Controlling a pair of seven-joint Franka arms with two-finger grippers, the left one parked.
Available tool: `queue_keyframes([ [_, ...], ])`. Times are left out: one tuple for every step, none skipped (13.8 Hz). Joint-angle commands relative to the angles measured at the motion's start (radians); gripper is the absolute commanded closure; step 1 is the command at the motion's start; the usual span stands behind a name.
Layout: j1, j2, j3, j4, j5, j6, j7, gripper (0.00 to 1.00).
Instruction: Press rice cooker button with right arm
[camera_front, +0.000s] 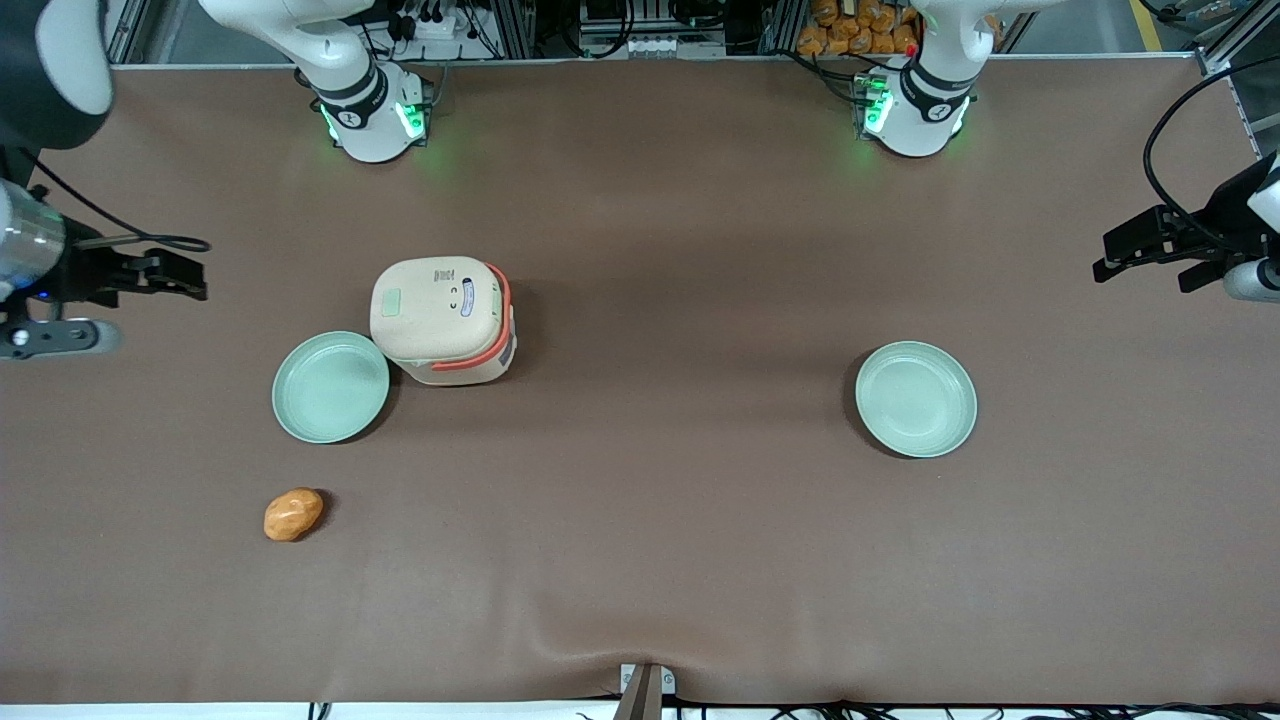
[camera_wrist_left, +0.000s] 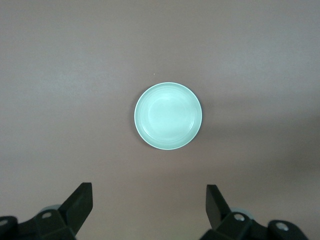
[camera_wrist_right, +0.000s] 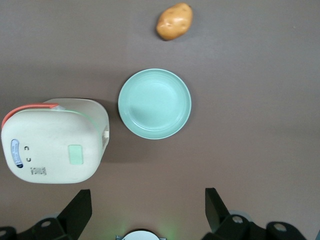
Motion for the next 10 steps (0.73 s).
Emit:
queue_keyframes([
  [0.063, -0.003, 0.004, -0.019, -0.024, -0.006, 0.003, 0.00],
  [0.092, 0.000, 0.004, -0.030, -0.019, -0.003, 0.008, 0.00],
  [0.122, 0.007, 0.004, -0.031, -0.019, -0.002, 0.014, 0.00],
  [0.146, 0.010, 0.006, -0.041, -0.019, -0.003, 0.034, 0.00],
  [0.169, 0.013, 0.006, -0.054, -0.014, -0.002, 0.066, 0.18],
  [0.185, 0.016, 0.006, -0.076, -0.007, 0.001, 0.095, 0.34],
  [0.198, 0.022, 0.006, -0.096, 0.009, 0.004, 0.117, 0.49],
  [0.203, 0.028, 0.009, -0.111, 0.024, 0.006, 0.127, 0.64],
  [0.203, 0.036, 0.012, -0.125, 0.039, 0.007, 0.129, 0.73],
  [0.203, 0.040, 0.012, -0.140, 0.050, 0.007, 0.129, 0.78],
])
